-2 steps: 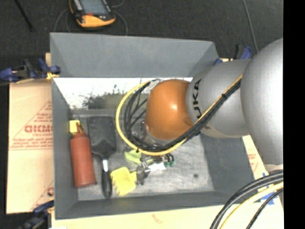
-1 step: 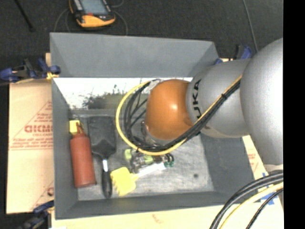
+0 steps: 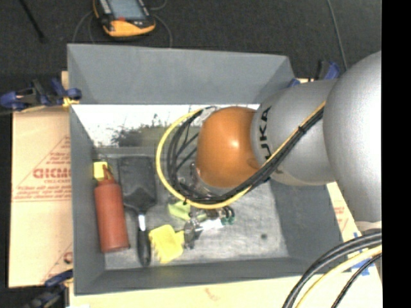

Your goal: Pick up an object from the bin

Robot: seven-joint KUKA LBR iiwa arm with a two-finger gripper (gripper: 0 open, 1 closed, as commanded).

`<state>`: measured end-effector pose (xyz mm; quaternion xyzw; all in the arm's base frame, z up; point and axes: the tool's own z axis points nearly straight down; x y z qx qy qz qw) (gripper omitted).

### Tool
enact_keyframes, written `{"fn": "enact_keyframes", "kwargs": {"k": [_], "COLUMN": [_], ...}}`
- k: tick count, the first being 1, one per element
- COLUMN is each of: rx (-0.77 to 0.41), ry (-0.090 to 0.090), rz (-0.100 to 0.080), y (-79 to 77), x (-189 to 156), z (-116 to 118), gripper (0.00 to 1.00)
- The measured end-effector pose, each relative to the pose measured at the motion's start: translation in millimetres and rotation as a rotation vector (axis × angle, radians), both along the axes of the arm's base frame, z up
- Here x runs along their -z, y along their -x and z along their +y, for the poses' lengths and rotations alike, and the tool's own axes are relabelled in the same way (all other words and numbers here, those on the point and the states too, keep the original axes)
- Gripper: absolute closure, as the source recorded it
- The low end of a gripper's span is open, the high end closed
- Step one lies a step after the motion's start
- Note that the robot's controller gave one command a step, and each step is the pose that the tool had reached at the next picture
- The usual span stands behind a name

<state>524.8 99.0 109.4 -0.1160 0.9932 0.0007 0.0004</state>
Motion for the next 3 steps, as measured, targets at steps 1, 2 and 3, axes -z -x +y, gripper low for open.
{"fn": "enact_keyframes", "kwargs": {"k": [1,2,3], "rx": [0.0,0.052,0.052], "ry": [0.0,0.006,0.006], "rz": [0.0,0.003,0.003], "y": [0.0,16.2,16.2], "x": [0,32,32], "z": [0,9,9], "gripper": [0.0,1.0,1.0]}}
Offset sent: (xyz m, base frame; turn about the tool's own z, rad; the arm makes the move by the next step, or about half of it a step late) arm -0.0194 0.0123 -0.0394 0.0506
